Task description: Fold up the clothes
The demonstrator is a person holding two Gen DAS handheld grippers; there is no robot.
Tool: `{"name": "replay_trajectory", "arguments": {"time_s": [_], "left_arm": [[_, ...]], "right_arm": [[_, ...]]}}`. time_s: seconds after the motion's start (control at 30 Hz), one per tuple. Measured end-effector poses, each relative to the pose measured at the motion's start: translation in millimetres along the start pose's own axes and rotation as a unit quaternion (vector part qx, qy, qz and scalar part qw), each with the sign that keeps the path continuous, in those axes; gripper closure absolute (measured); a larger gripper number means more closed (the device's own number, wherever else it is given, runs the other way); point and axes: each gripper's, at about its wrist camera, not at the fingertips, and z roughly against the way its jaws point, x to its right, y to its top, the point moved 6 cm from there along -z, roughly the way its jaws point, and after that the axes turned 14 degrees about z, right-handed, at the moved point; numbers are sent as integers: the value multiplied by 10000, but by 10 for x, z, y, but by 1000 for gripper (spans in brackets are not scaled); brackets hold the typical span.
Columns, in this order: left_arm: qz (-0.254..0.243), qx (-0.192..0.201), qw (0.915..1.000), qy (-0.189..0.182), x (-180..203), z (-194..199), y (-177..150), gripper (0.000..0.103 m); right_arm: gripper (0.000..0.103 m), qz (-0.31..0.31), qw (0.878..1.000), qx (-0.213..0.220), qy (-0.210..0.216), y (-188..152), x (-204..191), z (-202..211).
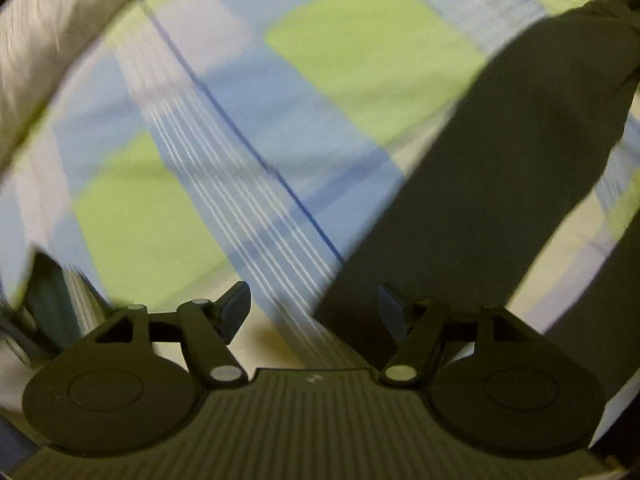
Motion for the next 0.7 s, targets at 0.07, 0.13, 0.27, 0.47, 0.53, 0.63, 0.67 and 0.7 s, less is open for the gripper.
{"name": "replay_trajectory", "arguments": {"time_s": [0.07,0.13,0.27,0.47,0.53,0.63,0.67,0.7], "left_arm": [[444,-1,9988,-210,18,-109,-153,37],[704,22,9972,-263,-4,-223,-222,37],[1232,8,9898,-713,-39,-319,-192,72],[795,445,9955,-277,-192,137,211,91],[760,544,9955,-122,-218,193,350,87],[420,711,9962,283,-128,207,318,67],[302,769,9957,425,-95,212,302,64],[184,827,9948,566,-63,218,287,64]], "right_arm": [[40,-311,9993,-203,-18,-312,-16,119],[40,-550,9976,-412,-68,-620,-100,256],[40,-1239,9902,-635,-104,-917,-194,383],[40,-1757,9808,-820,-212,-1168,-348,514],[41,-1697,9817,-799,-337,-1151,-370,512],[40,-1529,9836,-791,-529,-1135,-367,448],[41,-1478,9842,-805,-548,-1137,-359,416],[40,-1428,9845,-859,-549,-1161,-352,386]]}}
